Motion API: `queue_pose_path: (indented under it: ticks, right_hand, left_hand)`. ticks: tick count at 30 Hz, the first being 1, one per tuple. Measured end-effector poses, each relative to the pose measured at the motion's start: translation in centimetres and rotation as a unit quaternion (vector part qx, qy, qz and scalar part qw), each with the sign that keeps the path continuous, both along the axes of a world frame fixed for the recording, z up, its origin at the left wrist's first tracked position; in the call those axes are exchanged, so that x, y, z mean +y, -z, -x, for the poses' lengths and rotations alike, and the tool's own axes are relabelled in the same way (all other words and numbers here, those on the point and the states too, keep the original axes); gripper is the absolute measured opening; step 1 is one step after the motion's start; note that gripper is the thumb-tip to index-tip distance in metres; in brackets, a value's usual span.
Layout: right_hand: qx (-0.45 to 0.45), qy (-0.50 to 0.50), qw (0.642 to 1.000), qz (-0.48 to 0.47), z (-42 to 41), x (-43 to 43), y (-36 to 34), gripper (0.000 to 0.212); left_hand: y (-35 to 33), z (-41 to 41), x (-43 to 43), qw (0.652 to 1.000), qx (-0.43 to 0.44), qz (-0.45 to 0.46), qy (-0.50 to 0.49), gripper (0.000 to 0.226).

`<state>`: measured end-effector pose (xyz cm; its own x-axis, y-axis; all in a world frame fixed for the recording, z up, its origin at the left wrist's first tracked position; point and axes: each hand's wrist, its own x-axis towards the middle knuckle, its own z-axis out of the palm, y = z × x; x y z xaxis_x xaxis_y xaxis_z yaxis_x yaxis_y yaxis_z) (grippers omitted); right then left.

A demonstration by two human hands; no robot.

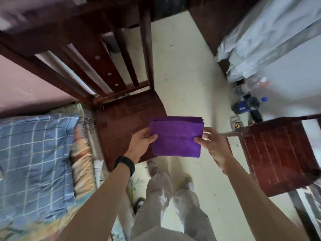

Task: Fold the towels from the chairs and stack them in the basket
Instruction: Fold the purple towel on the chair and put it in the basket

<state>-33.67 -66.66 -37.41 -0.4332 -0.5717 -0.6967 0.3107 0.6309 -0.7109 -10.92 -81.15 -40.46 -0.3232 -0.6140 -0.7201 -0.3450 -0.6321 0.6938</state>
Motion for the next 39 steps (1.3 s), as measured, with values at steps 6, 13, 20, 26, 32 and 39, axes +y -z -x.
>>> queue_pose_path:
  ticks: [6,13,20,26,32,39]
  right_hand:
    - [0.001,0.166,0.985,0.036,3.4,10.0,-11.1,0.025]
    - [0.069,0.371,0.924,0.067,5.2,31.0,-21.9,0.024]
    - [0.104,0.556,0.821,0.084,-0.4,54.9,-27.3,0.023]
    - [0.148,0.689,0.704,0.088,-7.6,72.5,-29.8,0.029]
    - [0.172,0.801,0.569,0.075,-16.3,86.1,-31.9,0.02]
    - [0.182,0.888,0.418,0.056,-26.4,98.1,-32.6,0.026]
  left_hand:
    - [-9.9,8.9,4.4,0.991,0.041,-0.028,0.124,0.02]
    - [-21.5,22.0,18.8,0.915,0.093,-0.007,0.392,0.022]
    - [-29.0,28.3,42.7,0.802,0.147,0.052,0.576,0.022]
    - [-31.9,29.0,64.3,0.698,0.145,0.015,0.701,0.017]
    - [-34.3,27.2,84.6,0.579,0.151,0.005,0.801,0.016]
    - [-35.2,21.7,106.0,0.406,0.163,-0.033,0.898,0.015]
